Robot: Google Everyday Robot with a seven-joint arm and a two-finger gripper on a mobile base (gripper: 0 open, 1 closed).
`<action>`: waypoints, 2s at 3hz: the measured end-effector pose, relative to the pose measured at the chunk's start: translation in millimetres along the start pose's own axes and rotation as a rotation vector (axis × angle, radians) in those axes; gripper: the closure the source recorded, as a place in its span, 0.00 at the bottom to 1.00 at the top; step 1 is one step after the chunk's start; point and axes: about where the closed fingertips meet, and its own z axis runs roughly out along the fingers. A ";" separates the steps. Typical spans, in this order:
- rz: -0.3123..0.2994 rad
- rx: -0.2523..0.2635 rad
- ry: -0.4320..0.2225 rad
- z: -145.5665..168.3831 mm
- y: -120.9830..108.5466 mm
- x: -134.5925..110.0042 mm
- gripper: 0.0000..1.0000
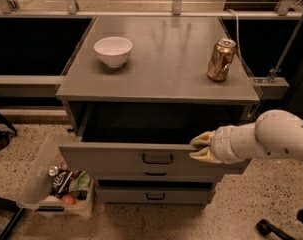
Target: Open top drawer
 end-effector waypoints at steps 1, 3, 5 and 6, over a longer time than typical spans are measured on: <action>0.000 0.000 0.000 -0.8 0.5 -0.2 1.00; -0.005 0.002 -0.001 -15.2 20.8 1.6 1.00; -0.010 -0.007 -0.008 -22.8 32.6 2.5 1.00; -0.014 -0.013 -0.014 -28.0 42.4 4.0 1.00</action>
Offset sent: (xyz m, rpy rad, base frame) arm -0.4585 -0.1395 0.0568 -0.0278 -0.0926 0.0009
